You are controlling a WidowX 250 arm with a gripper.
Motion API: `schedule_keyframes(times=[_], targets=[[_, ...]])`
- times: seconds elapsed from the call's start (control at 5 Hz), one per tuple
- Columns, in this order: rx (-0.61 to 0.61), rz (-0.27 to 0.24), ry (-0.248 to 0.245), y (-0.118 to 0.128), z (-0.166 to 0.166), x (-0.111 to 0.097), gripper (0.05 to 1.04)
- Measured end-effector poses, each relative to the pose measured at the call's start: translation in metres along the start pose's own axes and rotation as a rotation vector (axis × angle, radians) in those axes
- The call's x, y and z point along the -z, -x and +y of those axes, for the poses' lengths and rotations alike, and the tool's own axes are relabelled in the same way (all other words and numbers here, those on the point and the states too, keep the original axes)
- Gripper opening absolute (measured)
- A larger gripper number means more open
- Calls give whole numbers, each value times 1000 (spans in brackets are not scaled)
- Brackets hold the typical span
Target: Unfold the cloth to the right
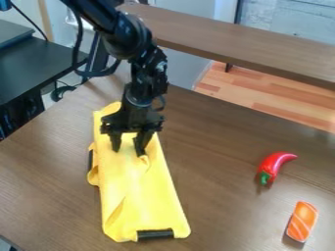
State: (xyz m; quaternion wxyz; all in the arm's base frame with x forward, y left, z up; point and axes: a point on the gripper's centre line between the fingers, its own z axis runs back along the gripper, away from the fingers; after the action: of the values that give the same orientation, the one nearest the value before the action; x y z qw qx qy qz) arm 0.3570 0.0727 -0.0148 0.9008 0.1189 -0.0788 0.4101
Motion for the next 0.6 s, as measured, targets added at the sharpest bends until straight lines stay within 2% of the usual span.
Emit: schedule_keyframes(times=[0.2, 0.4, 0.6], targets=[[6, -10, -3, 0, -1, 1, 676], [9, -12, -9, 0, -1, 2, 396], [7, 12, -26, 6, -1, 14, 168]])
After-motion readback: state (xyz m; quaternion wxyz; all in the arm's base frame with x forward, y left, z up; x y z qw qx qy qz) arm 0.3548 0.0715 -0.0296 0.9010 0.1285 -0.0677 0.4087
